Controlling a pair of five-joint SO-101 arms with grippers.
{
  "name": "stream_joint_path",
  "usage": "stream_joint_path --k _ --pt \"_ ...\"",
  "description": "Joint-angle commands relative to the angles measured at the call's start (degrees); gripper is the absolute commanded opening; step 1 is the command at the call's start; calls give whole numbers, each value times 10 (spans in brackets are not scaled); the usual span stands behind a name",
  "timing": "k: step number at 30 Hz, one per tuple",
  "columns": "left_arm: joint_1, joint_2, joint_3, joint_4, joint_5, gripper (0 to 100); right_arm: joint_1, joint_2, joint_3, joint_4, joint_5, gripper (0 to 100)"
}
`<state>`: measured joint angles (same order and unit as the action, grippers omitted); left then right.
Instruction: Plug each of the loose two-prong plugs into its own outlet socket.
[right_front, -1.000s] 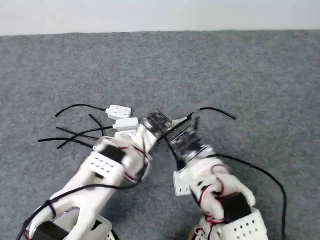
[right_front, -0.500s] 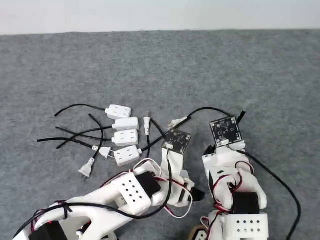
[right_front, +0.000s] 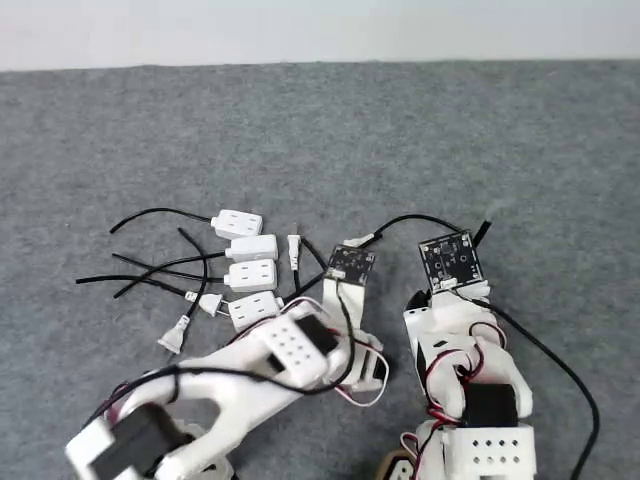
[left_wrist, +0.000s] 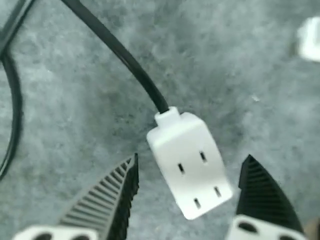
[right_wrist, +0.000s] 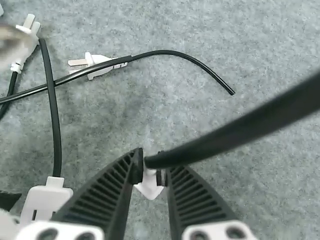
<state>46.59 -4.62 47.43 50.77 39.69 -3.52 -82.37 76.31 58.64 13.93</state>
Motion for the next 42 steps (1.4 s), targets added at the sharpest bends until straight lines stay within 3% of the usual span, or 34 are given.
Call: stream_joint_path --k 1,5,10,19,25,30,36,42 --pt "11 33 -58 35 3 304 3 -7 -7 -7 -6 8" --pt "19 45 -67 38 -33 245 3 -7 -7 -7 -6 8" --pt "32 45 -68 24 -97 10 3 -7 -7 -7 -6 8" --pt "24 44 -94 21 -102 12 3 -7 -5 -13 -6 8" --pt "-66 46 -149 16 -99 12 3 -7 -4 -13 -6 8" --pt "-138 50 -167 -66 -95 12 3 -7 -4 -13 -6 8" --pt "-139 52 -167 -84 -7 12 3 -7 -4 -13 -6 8" --pt "-142 108 -184 -84 1 13 3 -7 -4 -13 -6 8"
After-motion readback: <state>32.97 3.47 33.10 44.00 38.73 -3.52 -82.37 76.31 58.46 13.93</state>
